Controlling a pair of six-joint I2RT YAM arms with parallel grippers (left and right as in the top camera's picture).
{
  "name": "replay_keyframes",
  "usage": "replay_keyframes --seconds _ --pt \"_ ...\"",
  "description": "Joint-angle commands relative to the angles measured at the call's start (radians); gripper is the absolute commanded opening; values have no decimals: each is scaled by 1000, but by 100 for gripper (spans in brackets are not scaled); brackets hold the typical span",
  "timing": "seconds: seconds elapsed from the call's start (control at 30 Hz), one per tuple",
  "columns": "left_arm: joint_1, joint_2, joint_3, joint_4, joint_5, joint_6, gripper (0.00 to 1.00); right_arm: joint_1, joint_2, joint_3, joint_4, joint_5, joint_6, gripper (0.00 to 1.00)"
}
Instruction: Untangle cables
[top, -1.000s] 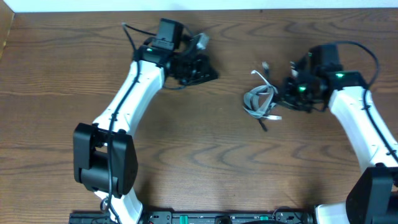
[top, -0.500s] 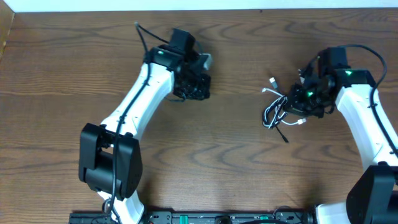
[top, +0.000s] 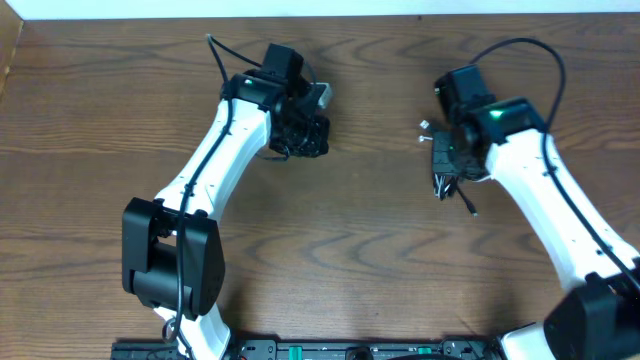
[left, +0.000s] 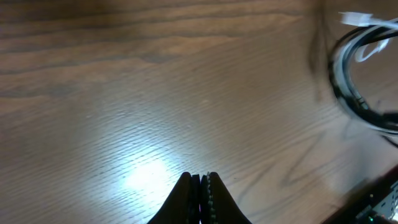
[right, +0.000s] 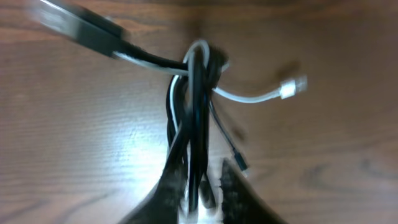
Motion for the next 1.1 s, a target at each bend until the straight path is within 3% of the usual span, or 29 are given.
replay_keyframes --seconds 0.0,0.07,0.1,0.33,0.53,0.73,0.77,1.07 --pt "14 -1 2 -6 -8 13 7 54 81 17 48 -6 -42 34" --pt "15 -1 2 -6 -8 13 8 78 105 17 95 -137 -117 52" --pt "15 -1 2 -6 -8 13 7 87 111 17 120 -222 -148 54" --pt "15 -1 2 -6 -7 9 8 35 105 55 174 -474 -170 58" --pt "14 -1 2 -5 3 10 8 -164 97 132 130 -779 -283 59" --pt "-7 -1 -1 32 142 10 17 -304 96 137 93 -749 -265 59" --pt "-23 0 -2 47 148 10 22 -325 96 137 85 -726 -259 59" --pt "-180 76 -3 190 118 10 30 -426 96 137 36 -672 -260 59"
